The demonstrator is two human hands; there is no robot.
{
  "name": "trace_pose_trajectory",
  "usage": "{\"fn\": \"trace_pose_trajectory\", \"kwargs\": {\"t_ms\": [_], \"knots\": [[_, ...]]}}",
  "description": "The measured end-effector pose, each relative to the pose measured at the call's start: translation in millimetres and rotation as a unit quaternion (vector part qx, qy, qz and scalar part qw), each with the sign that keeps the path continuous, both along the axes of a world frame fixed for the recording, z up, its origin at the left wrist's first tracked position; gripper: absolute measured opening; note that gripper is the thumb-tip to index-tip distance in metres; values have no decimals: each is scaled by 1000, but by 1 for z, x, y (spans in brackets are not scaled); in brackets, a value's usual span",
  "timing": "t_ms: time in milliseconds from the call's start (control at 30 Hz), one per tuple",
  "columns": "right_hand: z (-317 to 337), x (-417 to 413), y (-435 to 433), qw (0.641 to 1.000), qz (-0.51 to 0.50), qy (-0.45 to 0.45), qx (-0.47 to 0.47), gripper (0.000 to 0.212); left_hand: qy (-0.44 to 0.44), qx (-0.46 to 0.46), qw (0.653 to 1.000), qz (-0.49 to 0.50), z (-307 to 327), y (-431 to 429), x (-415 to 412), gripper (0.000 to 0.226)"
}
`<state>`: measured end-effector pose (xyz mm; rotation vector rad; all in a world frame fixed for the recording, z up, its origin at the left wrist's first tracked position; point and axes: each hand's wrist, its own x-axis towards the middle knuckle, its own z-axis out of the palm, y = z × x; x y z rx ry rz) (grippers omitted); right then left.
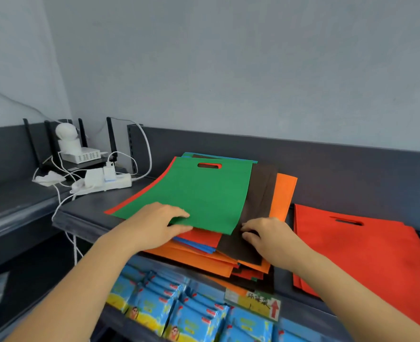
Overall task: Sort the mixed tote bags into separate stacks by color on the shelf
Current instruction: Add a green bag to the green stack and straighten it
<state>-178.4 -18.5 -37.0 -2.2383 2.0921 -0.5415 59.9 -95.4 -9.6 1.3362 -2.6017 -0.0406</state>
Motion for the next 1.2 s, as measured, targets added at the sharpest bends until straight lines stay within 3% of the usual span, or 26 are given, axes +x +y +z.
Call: {"fn": "trace_pose_trajectory", "kwargs": {"t_ms": [33,167,300,433,500,567,600,667,733,800,933,1200], "knots": [[0,0,0,1000,-4,-4,-1,27,20,-10,1000,7,2,-3,-1,34],[-2,1,1,1000,-15,-24,0,29,105,-21,991,75,1,-15,-3,48],[-1,3,2,998,-22,-56,7,37,111,-64,989,79,-3,-15,-6,48],[-1,0,0,986,-65,-148,40,69,86,-136,986,39,-13,-6,-11,44],[2,-2,-2,952,-83,-286,66,83,63,-183,981,23,-18,1,-19,41],[7,-6,-7,890,-107,-437,70,88,74,-228,969,-53,-20,9,-30,43],[12,-9,-7,859,-119,-493,73,80,79,-241,963,-96,-20,13,-37,45],[23,-15,-2,814,-124,-560,87,42,79,-278,944,-160,-22,19,-50,41],[34,-20,11,811,-122,-568,73,13,79,-282,935,-201,-23,29,-62,28],[34,-33,23,823,-129,-552,36,23,92,-291,924,-230,-26,35,-73,21],[33,-66,62,858,-186,-474,-66,27,121,-304,912,-247,-28,45,-99,43],[12,-173,182,849,-294,-408,-164,25,139,-276,906,-288,-28,123,-185,31]]}}
